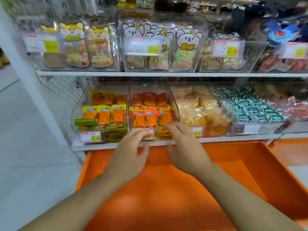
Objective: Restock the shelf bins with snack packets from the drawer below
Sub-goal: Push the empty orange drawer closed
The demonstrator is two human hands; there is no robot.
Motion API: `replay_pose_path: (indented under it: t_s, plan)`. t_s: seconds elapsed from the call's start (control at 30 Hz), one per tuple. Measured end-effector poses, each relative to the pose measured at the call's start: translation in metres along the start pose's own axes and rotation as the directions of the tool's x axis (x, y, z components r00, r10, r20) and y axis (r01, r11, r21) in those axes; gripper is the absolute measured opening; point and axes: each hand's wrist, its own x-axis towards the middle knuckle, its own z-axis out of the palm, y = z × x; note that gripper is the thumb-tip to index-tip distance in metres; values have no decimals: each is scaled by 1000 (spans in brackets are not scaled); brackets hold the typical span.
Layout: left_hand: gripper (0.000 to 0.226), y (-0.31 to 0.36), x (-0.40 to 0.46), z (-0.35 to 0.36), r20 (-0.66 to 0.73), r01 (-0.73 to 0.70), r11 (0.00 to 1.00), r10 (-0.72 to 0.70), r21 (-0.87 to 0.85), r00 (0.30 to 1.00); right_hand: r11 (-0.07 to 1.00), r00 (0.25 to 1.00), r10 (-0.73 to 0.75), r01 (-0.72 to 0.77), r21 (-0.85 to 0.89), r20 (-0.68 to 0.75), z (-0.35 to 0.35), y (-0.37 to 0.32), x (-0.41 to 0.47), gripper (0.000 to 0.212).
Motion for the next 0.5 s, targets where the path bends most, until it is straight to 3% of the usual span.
replay_pose_path:
  t_s: [0.07,0.13,0.27,0.33,0.4,0.5]
  plan:
    - [29,-11,-48,3,66,70,997,-68,-21,995,1000,995,21,-23,20,97,13,-21,-29,64]
    - [29,-25,-97,6,158,181,983,-179,4,971,996,953,65,-78,33,294,29,-40,-62,66]
    - [39,-42,-168,6,383,351,933,-353,78,853,990,769,107,-144,8,630,56,-65,-124,57]
    - [48,-40,-183,3,534,356,926,-367,127,762,989,679,127,-145,-38,723,62,-73,-143,46]
    - [50,-37,-194,0,614,343,927,-358,148,704,988,633,149,-128,-87,760,64,-75,-154,43]
    - [35,-38,-205,-3,618,197,935,-344,296,707,985,639,175,-101,-143,749,63,-73,-158,46]
